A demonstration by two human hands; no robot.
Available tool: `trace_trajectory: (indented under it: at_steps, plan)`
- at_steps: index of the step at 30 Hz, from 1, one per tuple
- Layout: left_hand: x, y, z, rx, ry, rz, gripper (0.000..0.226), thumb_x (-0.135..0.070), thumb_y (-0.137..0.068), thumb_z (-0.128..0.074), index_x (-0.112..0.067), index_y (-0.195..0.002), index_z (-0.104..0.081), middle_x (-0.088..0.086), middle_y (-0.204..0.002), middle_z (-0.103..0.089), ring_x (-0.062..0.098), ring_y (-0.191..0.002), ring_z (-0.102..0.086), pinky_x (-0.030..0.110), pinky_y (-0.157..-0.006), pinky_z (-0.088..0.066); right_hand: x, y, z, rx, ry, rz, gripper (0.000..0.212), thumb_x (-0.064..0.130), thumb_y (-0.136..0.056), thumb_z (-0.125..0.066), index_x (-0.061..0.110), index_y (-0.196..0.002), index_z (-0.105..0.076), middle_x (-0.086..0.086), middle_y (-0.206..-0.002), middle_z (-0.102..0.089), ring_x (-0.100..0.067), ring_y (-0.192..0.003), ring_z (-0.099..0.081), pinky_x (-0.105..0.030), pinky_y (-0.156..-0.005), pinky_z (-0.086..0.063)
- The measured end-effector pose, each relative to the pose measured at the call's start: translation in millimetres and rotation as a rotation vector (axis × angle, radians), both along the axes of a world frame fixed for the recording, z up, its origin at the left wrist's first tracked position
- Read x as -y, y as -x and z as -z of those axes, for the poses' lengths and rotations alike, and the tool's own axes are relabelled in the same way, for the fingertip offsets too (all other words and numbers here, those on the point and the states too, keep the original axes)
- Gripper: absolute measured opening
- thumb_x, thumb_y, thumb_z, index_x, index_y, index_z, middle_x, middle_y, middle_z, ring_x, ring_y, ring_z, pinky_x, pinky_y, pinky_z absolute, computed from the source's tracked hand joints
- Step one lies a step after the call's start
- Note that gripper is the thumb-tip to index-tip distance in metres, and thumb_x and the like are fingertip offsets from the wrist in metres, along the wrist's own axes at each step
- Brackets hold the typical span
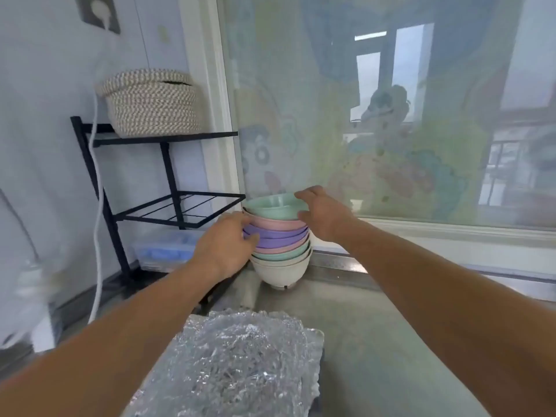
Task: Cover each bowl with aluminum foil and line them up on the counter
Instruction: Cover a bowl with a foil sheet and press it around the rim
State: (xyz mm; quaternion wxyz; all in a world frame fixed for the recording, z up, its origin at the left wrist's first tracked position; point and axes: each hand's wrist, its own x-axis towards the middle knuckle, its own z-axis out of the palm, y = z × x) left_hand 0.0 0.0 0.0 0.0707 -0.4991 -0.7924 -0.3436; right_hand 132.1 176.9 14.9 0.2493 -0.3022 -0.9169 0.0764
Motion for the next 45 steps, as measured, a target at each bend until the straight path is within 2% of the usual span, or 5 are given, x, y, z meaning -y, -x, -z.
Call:
trace_trajectory:
  at_steps: [6, 19, 32, 38, 45]
  plan:
    - [-41.3, 23.9, -3.1, -0.132, 0.063, 0.027, 0.048, -0.016, -0.099, -0.044, -0.016, -0.146, -0.038, 0.000, -0.146, -0.034, 0.024, -0.124, -0.048, 0.040, -0.103, -0.040, -14.6, 20.1, 13.2, 0.074, -0.040, 0.036, 0.037, 0.028, -0.099, -0.048, 0.018, -0.134, -0.053, -0.011, -0.131, -0.046, -0.037, -0.115, -0.051, -0.038, -0.096, -0.043]
    - [-7.5, 8.9, 35.2, 0.053, -0.078, -0.004, 0.034, -0.016, -0.092, -0.059, -0.018, -0.126, -0.056, 0.005, -0.125, -0.048, 0.026, -0.100, -0.060, 0.042, -0.095, -0.048, -5.7, -39.3, -14.1, -0.234, -0.150, -0.027, 0.026, 0.023, -0.092, -0.063, 0.007, -0.112, -0.069, -0.018, -0.111, -0.055, -0.037, -0.107, -0.052, -0.034, -0.085, -0.038]
    - [19.7, -135.7, 23.1, 0.762, -0.286, 0.180, 0.022, -0.036, -0.102, -0.042, -0.022, -0.106, -0.058, -0.004, -0.108, -0.063, 0.021, -0.074, -0.064, 0.031, -0.061, -0.049, 78.1, -203.4, 33.4, -0.274, -0.073, -0.021, 0.018, 0.015, -0.087, -0.071, 0.006, -0.102, -0.073, -0.014, -0.102, -0.059, -0.036, -0.099, -0.055, -0.038, -0.084, -0.043]
    - [32.8, -228.7, 64.6, 0.891, -0.015, 0.361, 0.028, -0.038, -0.100, -0.046, -0.017, -0.108, -0.063, -0.006, -0.106, -0.066, 0.022, -0.073, -0.068, 0.029, -0.052, -0.048, 110.1, -332.6, 93.7, -0.132, -0.027, -0.069, 0.021, 0.030, -0.085, -0.065, 0.013, -0.095, -0.073, 0.006, -0.099, -0.055, -0.019, -0.093, -0.058, -0.021, -0.080, -0.039]
    - [38.1, -305.0, 116.3, 1.029, 0.072, 0.379, 0.010, -0.022, -0.100, -0.050, -0.021, -0.096, -0.059, 0.013, -0.106, -0.067, 0.023, -0.065, -0.067, 0.031, -0.050, -0.053, 128.3, -417.7, 141.3, -0.079, 0.168, 0.020, 0.025, 0.032, -0.083, -0.073, 0.019, -0.104, -0.075, 0.005, -0.123, -0.047, -0.008, -0.088, -0.058, -0.029, -0.088, -0.048]
